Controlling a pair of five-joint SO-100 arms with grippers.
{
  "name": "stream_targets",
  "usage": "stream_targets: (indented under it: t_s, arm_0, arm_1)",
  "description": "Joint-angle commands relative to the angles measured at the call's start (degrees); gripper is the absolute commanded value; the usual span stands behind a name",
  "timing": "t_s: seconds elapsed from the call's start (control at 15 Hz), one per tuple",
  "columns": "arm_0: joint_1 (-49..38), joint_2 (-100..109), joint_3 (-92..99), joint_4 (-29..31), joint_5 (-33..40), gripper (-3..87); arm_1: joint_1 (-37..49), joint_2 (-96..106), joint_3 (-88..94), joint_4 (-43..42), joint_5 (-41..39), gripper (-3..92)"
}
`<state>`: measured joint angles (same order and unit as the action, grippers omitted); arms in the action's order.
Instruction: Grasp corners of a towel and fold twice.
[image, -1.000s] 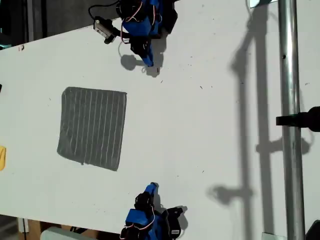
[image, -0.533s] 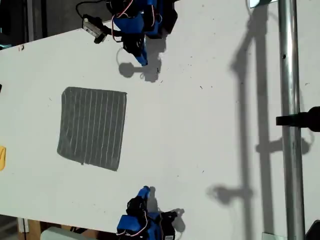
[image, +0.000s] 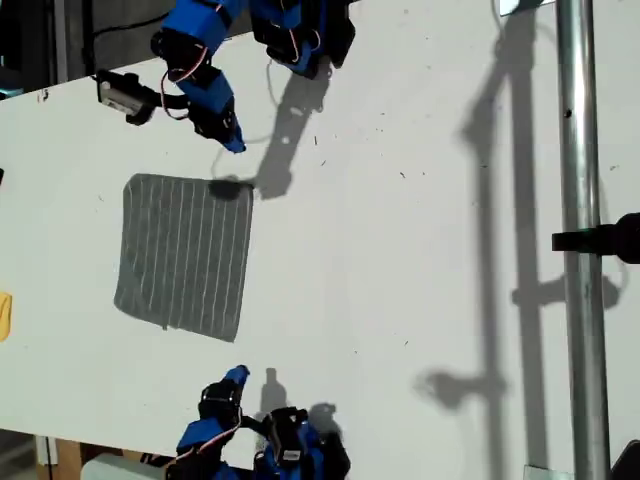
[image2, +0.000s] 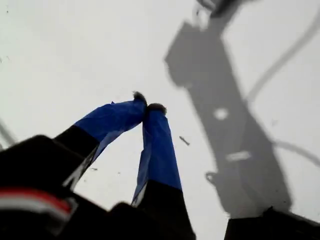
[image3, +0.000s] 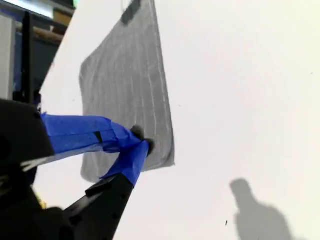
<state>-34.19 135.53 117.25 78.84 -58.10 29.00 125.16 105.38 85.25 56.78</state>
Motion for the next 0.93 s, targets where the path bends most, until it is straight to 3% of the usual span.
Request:
stream_targets:
  t_s: [0.0,0.33,0.73,0.87]
  arm_0:
    - [-4.22,-9.76,-14.15,1.76,5.54,-2.9]
    - [-11.78,-24.17,-31.9,6.33,12.92,-2.9]
    - [-14.41,-29.27,-36.65,7.29,15.03,-2.8]
    - [-13.97,-29.36,-36.65,7.29,14.94,-2.8]
  arm_1:
    - [4.13,-10.37,-13.62,0.62,-5.98,-0.3]
    - [6.15,-33.75,-38.06,1.23,-10.55,-0.3]
    - [10.46,-38.58,-43.86,2.72,-14.94,0.7]
    - [11.87,-38.94,-45.18,5.45,-15.91,11.0]
